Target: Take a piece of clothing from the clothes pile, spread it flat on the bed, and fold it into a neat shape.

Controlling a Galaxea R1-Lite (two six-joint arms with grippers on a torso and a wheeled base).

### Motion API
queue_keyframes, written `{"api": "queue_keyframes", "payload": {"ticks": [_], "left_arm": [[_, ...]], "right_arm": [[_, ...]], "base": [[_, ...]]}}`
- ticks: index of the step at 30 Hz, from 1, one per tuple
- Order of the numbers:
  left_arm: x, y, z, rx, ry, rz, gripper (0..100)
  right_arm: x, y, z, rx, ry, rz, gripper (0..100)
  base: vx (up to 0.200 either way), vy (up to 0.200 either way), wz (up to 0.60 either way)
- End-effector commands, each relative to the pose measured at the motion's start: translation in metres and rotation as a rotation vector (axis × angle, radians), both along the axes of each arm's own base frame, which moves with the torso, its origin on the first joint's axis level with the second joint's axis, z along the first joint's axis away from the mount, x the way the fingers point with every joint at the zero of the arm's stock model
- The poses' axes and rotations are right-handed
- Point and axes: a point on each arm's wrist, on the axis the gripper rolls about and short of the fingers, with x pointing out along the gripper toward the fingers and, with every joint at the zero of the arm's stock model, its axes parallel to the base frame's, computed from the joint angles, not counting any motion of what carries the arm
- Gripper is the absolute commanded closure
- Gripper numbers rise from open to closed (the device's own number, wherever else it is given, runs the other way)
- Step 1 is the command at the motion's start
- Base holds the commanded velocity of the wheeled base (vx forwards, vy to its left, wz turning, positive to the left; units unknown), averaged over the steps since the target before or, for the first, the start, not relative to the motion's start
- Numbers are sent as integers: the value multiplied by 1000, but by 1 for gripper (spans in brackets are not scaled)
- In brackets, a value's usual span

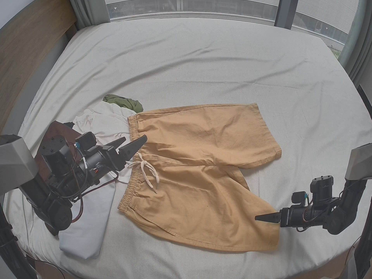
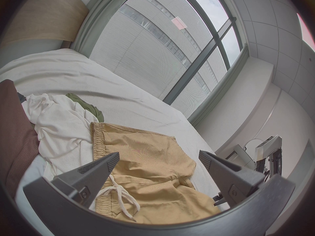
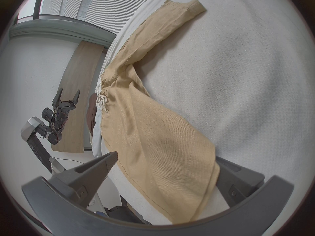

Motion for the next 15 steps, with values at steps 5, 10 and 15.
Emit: {"api": "queue_keyframes", "payload": {"ticks": [5,10,15], "left_arm": [[1,-1,-3,1,7,-2,0],[1,-1,-2,1,6,-2,0],[2,-1,-2,1,4,-2,0]], "right_arm": [[-5,16,18,18,-64,64,0],[-9,28,29,43,-93,100,0],[-8,38,49,121,-108,94,0]], "base": [[0,0,0],[0,0,0],[0,0,0]]}}
